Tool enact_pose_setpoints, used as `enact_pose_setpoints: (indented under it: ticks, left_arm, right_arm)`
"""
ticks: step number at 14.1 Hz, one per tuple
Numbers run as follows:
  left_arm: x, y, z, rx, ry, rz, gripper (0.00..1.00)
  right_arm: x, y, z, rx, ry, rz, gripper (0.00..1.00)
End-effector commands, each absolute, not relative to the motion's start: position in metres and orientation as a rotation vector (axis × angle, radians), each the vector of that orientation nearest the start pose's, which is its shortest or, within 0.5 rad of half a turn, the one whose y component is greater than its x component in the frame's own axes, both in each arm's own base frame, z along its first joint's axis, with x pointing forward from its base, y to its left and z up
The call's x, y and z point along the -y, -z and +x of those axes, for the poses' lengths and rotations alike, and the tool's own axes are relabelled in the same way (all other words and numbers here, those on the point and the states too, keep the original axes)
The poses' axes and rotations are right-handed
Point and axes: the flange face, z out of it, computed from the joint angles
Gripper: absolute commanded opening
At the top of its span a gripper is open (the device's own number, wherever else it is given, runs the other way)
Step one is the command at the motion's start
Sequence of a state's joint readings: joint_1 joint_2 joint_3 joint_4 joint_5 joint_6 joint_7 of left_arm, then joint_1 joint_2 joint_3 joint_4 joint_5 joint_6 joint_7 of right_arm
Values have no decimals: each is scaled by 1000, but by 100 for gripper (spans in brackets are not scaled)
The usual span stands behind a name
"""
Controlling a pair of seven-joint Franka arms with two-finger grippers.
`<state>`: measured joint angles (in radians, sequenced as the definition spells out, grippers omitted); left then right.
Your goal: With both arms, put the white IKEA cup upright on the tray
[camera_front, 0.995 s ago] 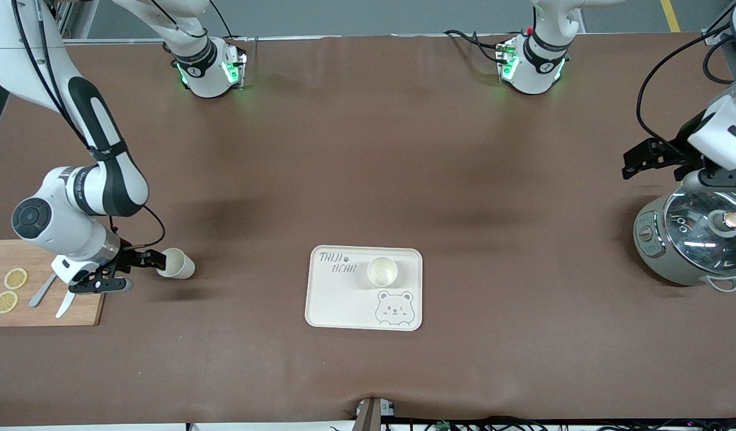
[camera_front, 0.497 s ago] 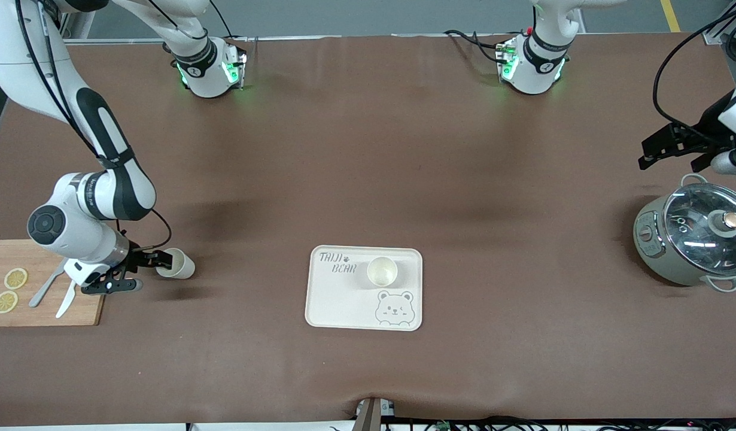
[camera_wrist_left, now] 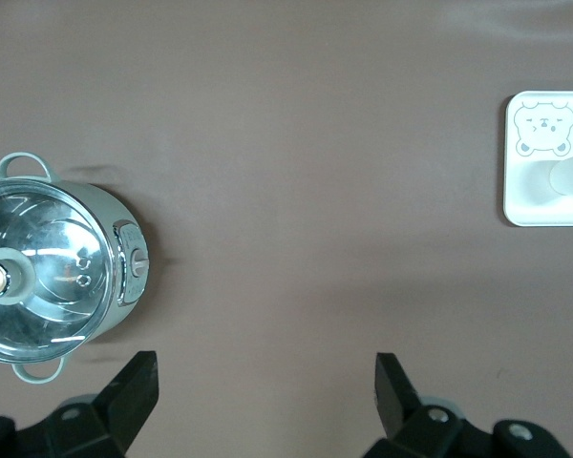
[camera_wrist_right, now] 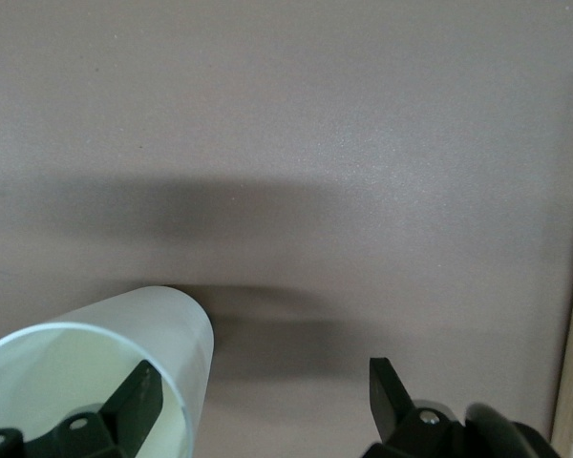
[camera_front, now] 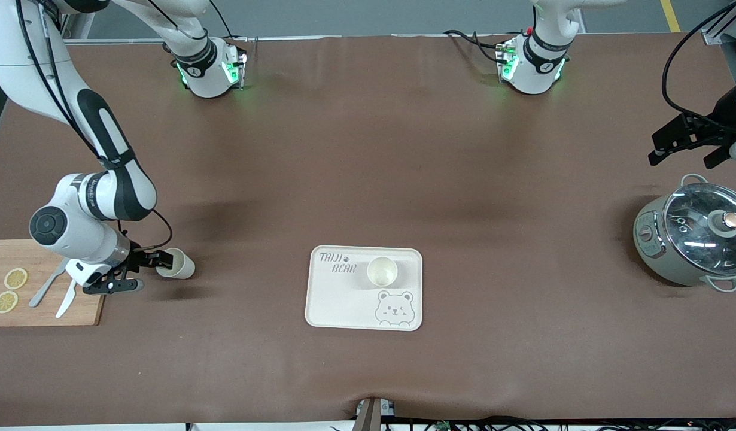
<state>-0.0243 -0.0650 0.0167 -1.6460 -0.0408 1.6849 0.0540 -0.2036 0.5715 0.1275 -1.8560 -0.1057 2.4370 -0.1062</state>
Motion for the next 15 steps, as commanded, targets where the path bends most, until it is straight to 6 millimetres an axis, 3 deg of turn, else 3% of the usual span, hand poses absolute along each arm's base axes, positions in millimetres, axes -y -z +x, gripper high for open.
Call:
enact_pose_setpoints:
  ticks: [1,4,9,15]
  left_arm:
    - [7,-636,548,-118,173,-3176,100]
    - [7,-627,549,-250,106,-3112,100]
    - [12,-616,549,-267,39,-3106,100]
    - [12,-610,553,-248,25,-3120,100]
  right_arm:
    - [55,-216,640,166,24,-3144,61]
    - [54,-216,640,166,24,-3144,42]
    - [52,-217,641,171,26,-3143,3]
    - [50,-218,642,173,31,-3143,0]
